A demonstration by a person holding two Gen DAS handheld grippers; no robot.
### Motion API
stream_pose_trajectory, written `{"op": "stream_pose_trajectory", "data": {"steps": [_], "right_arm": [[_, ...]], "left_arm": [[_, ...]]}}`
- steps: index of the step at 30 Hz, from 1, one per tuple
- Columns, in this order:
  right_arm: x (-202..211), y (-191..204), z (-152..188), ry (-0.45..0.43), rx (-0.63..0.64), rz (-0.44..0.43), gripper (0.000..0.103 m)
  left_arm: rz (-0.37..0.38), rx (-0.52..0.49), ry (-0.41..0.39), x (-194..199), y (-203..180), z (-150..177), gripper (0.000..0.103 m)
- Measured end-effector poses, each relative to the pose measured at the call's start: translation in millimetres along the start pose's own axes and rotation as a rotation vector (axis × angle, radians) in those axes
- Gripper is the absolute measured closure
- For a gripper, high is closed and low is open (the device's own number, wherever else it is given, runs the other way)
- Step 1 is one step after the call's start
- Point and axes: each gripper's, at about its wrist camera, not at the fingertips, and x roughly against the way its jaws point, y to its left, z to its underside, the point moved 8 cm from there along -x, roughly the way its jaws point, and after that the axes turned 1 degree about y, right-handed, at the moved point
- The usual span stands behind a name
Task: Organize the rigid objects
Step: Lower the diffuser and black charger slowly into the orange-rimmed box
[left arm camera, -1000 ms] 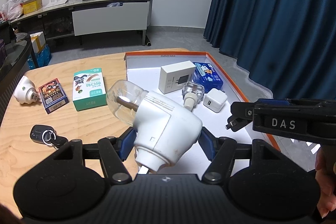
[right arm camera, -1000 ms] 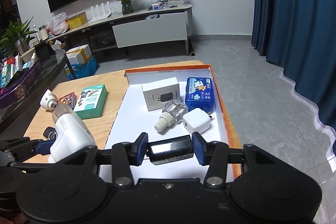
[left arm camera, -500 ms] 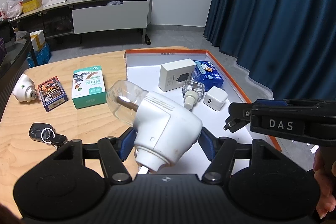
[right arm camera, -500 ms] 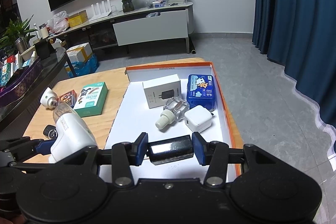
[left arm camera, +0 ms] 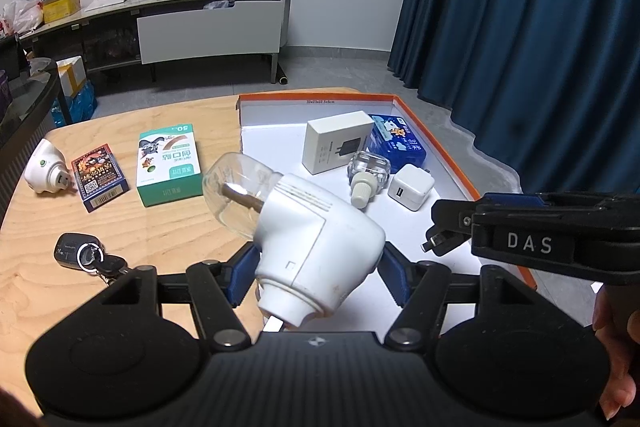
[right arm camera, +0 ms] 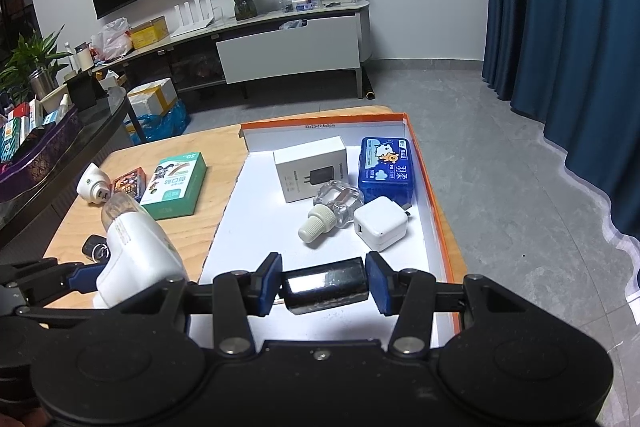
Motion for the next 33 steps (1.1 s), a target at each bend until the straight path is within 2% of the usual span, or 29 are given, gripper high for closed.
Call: {"op": "stream_pose_trajectory", "data": {"steps": [33], "right_arm": [[-9.4, -4.4, 5.2, 0.024, -0.007, 0.000, 0.047]], "left_arm": [[0.014, -0.009, 0.020, -5.5, -2.9, 2.0, 0.037]]}}
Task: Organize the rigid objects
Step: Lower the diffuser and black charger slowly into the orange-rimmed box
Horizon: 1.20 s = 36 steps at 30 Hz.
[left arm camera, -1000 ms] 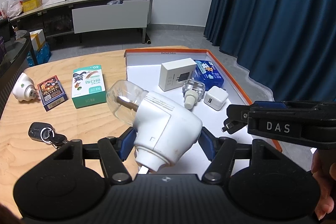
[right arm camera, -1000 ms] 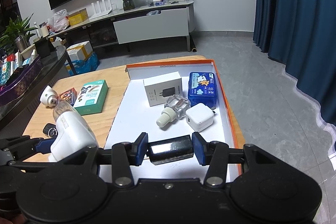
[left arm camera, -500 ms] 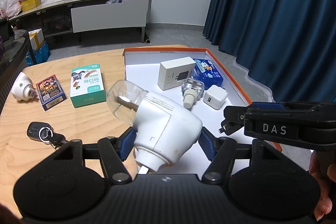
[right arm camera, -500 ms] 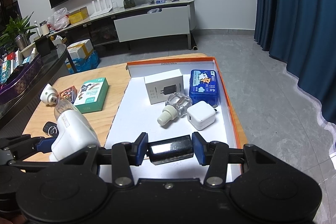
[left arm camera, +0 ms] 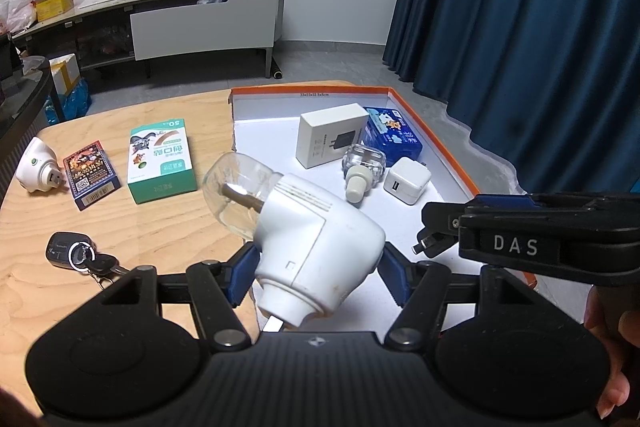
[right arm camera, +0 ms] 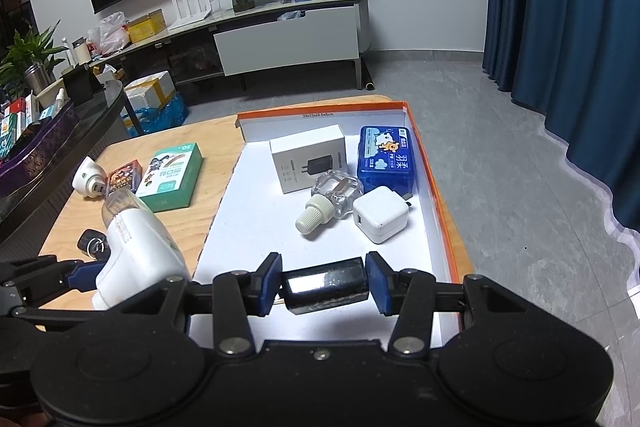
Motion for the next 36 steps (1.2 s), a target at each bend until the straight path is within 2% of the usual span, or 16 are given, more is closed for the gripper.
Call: {"op": "stream_pose_trajectory", "data": {"steps": [36], "right_arm": [[-20, -7, 8, 0.061, -0.015, 0.004, 0.047]], "left_arm": [[0.030, -0.029, 0.048, -16, -10, 8, 0.037]]}}
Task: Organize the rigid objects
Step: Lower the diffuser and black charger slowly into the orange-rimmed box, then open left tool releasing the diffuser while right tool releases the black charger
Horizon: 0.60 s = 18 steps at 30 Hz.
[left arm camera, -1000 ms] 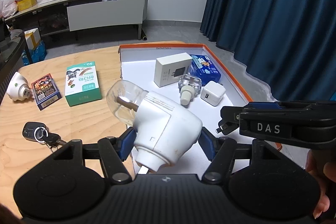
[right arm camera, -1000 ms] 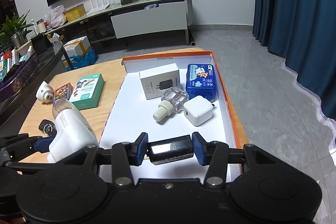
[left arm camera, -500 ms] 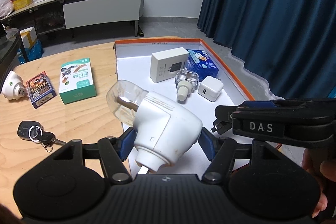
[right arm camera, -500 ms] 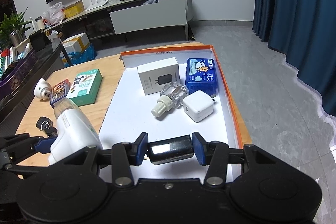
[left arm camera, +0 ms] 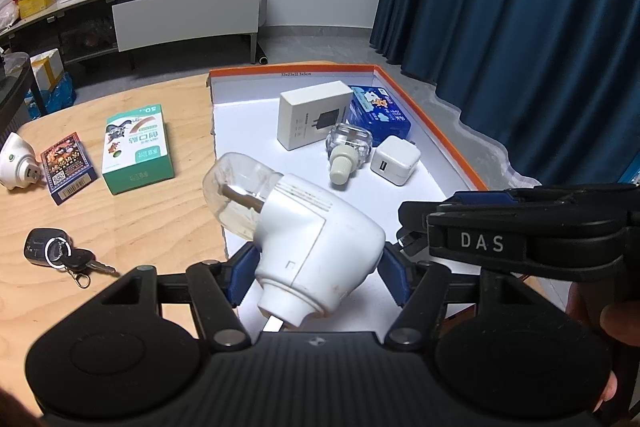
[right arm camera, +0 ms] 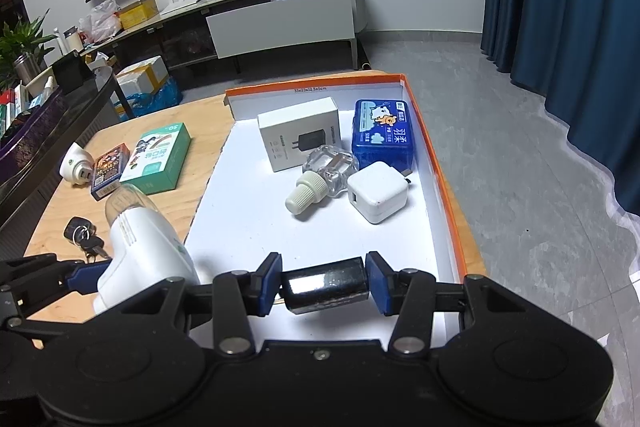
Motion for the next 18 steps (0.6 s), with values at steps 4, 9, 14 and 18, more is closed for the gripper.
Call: {"op": "stream_pose_trajectory", "data": {"steps": [4, 9, 14, 18], "right_arm": [[-2, -1, 0, 0.003, -0.001, 0.002, 0.047], [-6, -1, 3, 0.013, -0.003, 0.006, 0.046], [-10, -3, 6, 0.025, -0.005, 0.012, 0.046], [-12, -4, 7, 0.032, -0.008, 0.019, 0.046]], "left_arm": [[0.004, -0.001, 0.003, -2, -1, 1, 0.037], [0.013, -0.005, 0.014, -5, -2, 3, 0.037], [0.022, -0.005, 0.026, -9, -3, 6, 0.037], [0.027, -0.007, 0.031, -11, -4, 7, 0.037]]}}
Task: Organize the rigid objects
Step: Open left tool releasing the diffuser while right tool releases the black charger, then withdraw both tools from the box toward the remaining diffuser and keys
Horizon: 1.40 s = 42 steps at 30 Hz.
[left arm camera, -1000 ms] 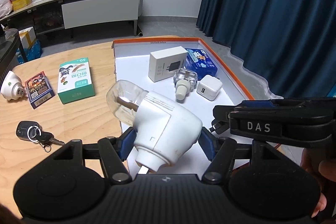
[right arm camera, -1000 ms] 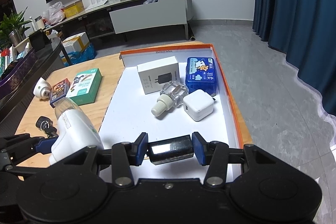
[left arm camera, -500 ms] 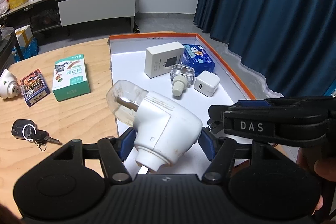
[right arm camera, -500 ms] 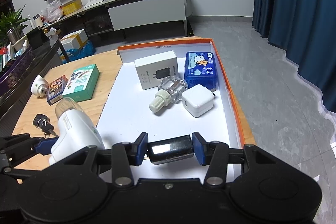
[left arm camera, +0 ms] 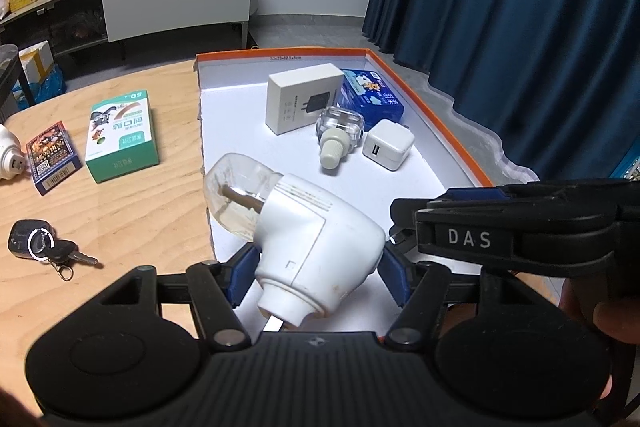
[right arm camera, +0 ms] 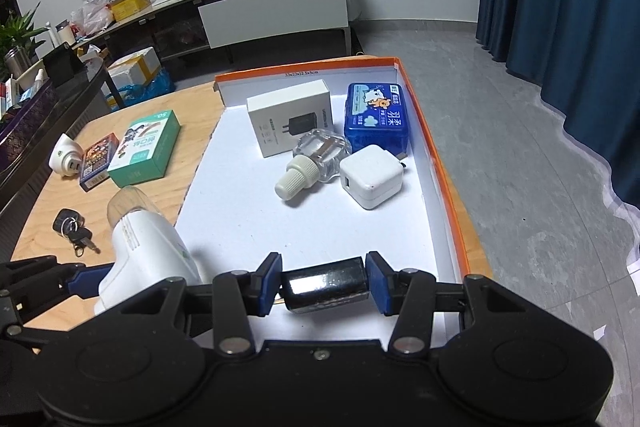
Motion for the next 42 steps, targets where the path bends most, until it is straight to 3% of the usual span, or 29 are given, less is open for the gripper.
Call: {"op": "stream_pose_trajectory", "data": {"steps": [6, 12, 18, 24, 42], "right_arm": [[-3, 0, 1, 0.011, 0.005, 0.018, 0.046], [0, -1, 1, -0.001, 0.001, 0.035, 0.036], [11, 4, -10, -0.052, 0.000, 0.049, 0.028], [14, 27, -21, -0.075, 0.027, 0.022, 0.024], [-3, 148, -43, -0.057, 0.205, -0.131, 0.023]], "left_arm": [[0.017, -0.005, 0.001, -3, -3, 1, 0.035], [0.020, -0.004, -0.016, 0, -1, 0, 0.032], [-0.031, 0.038, -0.052, 13, 21, -7, 0.024], [-0.115, 0.095, -0.069, 30, 62, -14, 0.019], [-0.350, 0.279, -0.114, 72, 218, -18, 0.006]]}}
